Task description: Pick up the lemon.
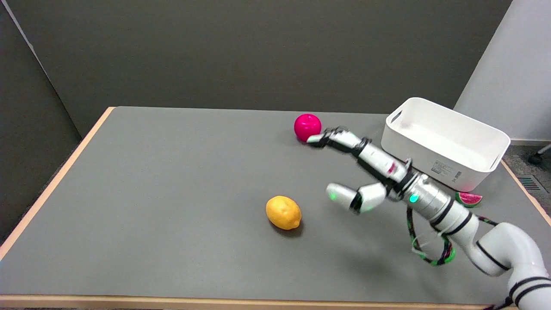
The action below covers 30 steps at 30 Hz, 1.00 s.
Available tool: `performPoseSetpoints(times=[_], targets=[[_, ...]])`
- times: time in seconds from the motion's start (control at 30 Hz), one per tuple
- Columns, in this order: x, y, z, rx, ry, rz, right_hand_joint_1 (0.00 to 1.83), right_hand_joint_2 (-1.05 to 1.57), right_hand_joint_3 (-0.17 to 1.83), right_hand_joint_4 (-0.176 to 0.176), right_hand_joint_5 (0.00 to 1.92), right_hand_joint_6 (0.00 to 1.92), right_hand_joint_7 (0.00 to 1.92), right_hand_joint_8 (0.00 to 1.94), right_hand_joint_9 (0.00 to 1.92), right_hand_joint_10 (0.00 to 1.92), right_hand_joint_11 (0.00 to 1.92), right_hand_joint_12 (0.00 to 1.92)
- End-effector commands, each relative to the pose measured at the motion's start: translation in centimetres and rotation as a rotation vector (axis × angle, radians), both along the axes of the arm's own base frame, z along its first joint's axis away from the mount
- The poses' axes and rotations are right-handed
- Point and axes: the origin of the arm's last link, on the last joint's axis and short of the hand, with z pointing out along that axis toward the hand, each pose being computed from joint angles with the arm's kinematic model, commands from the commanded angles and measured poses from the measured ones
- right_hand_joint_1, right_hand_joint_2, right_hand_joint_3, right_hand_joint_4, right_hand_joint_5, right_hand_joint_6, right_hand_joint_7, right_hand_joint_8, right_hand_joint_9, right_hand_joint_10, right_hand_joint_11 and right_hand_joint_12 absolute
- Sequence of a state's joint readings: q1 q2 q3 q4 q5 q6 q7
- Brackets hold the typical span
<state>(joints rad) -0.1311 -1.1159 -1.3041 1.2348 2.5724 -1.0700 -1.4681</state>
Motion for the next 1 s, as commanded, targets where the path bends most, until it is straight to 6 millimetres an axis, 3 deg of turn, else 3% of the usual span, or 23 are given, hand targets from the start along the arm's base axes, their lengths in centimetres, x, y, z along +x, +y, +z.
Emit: performPoseSetpoints(times=[0.03, 0.2, 0.37, 0.67, 1.0], targets=[[-5.6, 3.4, -7.7, -0.052, 0.511, -0.045, 0.43, 0.59, 0.93, -0.111, 0.24, 0.53, 0.33, 0.51, 0.18, 0.77, 0.0, 1.06], [-4.8, 2.3, -6.9, -0.217, 0.585, -0.142, 0.37, 0.58, 0.89, -0.176, 0.21, 0.54, 0.32, 0.55, 0.18, 0.83, 0.0, 1.12], [-2.8, 1.5, -7.0, -0.29, 0.609, -0.147, 0.34, 0.58, 0.88, -0.176, 0.16, 0.53, 0.29, 0.56, 0.15, 0.82, 0.0, 1.11], [-0.8, 0.9, -8.4, -0.27, 0.585, -0.082, 0.33, 0.57, 0.89, -0.176, 0.1, 0.51, 0.21, 0.56, 0.11, 0.79, 0.0, 1.07], [-2.6, 2.5, -9.3, -0.274, 0.57, -0.181, 0.3, 0.58, 0.86, -0.176, 0.1, 0.5, 0.23, 0.58, 0.14, 0.83, 0.0, 1.12]])
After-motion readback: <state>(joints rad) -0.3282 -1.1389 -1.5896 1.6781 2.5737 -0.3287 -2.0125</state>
